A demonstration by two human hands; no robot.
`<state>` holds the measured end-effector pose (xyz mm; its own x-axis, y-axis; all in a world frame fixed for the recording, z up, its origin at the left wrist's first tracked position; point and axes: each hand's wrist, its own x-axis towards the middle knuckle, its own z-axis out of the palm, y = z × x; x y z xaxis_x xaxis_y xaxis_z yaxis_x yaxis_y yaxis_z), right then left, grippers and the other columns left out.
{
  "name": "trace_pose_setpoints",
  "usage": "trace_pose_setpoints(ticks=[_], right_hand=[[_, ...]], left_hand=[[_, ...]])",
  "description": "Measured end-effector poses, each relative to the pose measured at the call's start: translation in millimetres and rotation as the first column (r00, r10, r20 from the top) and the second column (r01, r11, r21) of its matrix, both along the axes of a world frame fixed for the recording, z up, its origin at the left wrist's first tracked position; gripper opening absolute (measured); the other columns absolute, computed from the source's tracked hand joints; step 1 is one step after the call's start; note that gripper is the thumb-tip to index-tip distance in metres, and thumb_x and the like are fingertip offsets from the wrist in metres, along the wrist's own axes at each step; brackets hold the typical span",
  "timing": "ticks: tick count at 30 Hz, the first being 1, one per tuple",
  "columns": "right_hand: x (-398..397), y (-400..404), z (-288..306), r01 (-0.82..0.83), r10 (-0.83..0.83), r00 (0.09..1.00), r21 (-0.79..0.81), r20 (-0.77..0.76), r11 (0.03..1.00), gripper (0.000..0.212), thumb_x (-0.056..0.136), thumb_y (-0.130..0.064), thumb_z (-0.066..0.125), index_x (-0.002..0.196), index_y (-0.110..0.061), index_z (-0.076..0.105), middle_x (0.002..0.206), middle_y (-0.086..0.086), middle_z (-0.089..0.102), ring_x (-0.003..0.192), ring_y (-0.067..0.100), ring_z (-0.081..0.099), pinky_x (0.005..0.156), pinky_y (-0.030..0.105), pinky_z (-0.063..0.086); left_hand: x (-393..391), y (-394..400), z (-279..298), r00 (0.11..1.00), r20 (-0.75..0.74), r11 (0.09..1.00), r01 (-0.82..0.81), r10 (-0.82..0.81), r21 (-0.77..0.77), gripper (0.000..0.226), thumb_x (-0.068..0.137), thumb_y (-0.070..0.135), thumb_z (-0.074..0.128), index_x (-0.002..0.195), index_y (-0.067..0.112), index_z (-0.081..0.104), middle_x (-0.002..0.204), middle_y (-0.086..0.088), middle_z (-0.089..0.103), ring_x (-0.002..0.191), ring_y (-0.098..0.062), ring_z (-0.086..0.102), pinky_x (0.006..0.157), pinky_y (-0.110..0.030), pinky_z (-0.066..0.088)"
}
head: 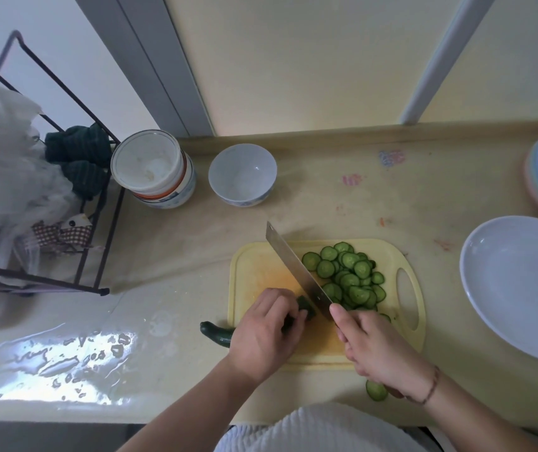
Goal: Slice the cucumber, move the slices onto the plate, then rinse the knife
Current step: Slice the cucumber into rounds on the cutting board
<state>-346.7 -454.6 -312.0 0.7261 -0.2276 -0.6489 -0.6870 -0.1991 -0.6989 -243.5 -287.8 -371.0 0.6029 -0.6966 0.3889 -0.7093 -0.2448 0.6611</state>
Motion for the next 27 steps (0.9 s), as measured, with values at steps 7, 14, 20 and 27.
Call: trace_pose_setpoints(ticks=[7,14,20,27], right_hand=[[-1.8,4.3,-0.2,-0.021,0.022,1.0,-0.065,0.015,0.998,0.056,0.088,-0.063,0.031,0.066,-0.013,0.044,0.039,-0.005,0.037,0.031,0.004,0.034,0.038,0.015,0.027],[-11.4,4.8,14.6,-0.045,0.047,0.998,-0.038,0.049,0.998,0.055,0.088,-0.063,0.029,0.065,-0.014,0.042,0.04,-0.006,0.033,0.033,0.004,0.03,0.038,0.013,0.026],[-25.9,6.7,25.0,-0.007,0.01,0.996,-0.037,0.083,0.999,0.074,0.077,-0.074,0.031,0.069,-0.002,0.043,0.046,-0.004,0.037,0.04,0.008,0.035,0.044,0.018,0.03],[-31.9,9.9,23.2,0.005,0.0,0.995,-0.046,0.102,0.999,0.093,0.064,-0.094,0.029,0.069,-0.001,0.04,0.052,-0.002,0.032,0.049,0.012,0.029,0.05,0.031,0.026]], left_hand=[[1.3,0.8,4.4,0.997,-0.07,1.0,0.014,-0.014,0.004,0.022,0.091,0.003,0.05,0.088,0.022,0.038,0.094,0.006,0.05,0.081,-0.016,0.054,0.072,-0.02,0.045],[2.6,-0.6,0.4,0.998,0.015,0.997,0.054,-0.055,0.052,0.013,0.087,0.0,0.055,0.094,0.01,0.053,0.097,-0.003,0.056,0.085,-0.02,0.057,0.076,-0.025,0.05],[0.6,-0.4,-1.1,0.992,0.079,0.992,0.09,-0.097,0.083,0.008,0.085,0.007,0.074,0.09,0.002,0.071,0.097,-0.008,0.066,0.09,-0.022,0.06,0.084,-0.023,0.052],[1.2,-1.2,-3.5,0.99,0.1,0.992,0.086,-0.095,0.097,0.01,0.087,0.007,0.074,0.097,0.004,0.073,0.101,-0.006,0.068,0.091,-0.023,0.062,0.088,-0.024,0.051]])
